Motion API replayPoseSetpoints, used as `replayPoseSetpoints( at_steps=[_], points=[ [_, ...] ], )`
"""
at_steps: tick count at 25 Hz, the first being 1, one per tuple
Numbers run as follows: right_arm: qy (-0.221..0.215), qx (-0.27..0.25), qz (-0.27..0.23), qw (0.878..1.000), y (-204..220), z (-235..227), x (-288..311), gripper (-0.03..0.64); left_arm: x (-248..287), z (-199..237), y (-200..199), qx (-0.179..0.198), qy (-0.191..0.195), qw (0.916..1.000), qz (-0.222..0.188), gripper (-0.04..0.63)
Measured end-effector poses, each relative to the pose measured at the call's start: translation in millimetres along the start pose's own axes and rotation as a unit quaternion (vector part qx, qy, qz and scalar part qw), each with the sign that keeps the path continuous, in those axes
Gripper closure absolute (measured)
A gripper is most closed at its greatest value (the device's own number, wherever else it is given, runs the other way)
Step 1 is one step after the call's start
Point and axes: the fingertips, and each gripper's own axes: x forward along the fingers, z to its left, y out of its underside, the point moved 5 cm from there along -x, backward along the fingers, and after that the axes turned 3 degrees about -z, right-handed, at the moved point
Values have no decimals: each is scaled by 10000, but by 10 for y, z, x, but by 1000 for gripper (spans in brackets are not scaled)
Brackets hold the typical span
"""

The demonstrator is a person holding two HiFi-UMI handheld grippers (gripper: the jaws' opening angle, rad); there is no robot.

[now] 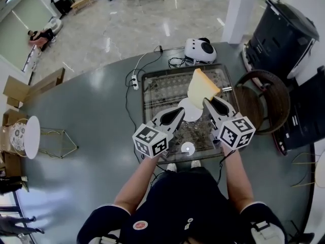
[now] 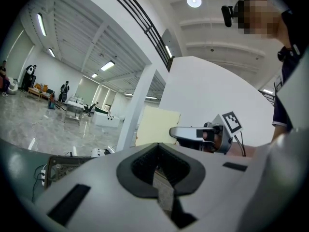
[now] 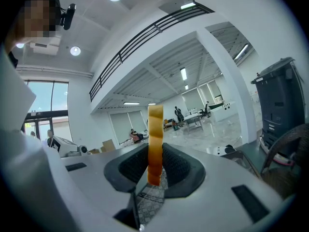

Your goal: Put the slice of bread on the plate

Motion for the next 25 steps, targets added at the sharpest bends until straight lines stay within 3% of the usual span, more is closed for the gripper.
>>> replayPoseSetpoints(
  at_steps=[9, 18, 25],
  points=[
    [70, 480, 926, 9945, 681, -440, 355, 529, 44, 304, 492, -163, -382, 9978, 518, 588],
    [142, 1170, 1960, 9735, 1605, -770, 705, 529, 92, 471, 901, -375, -512, 9930, 997, 588],
    [144, 1715, 2289, 9581, 2035, -877, 924, 529, 84, 541, 1130, -532, -603, 9891, 1231, 588]
  ],
)
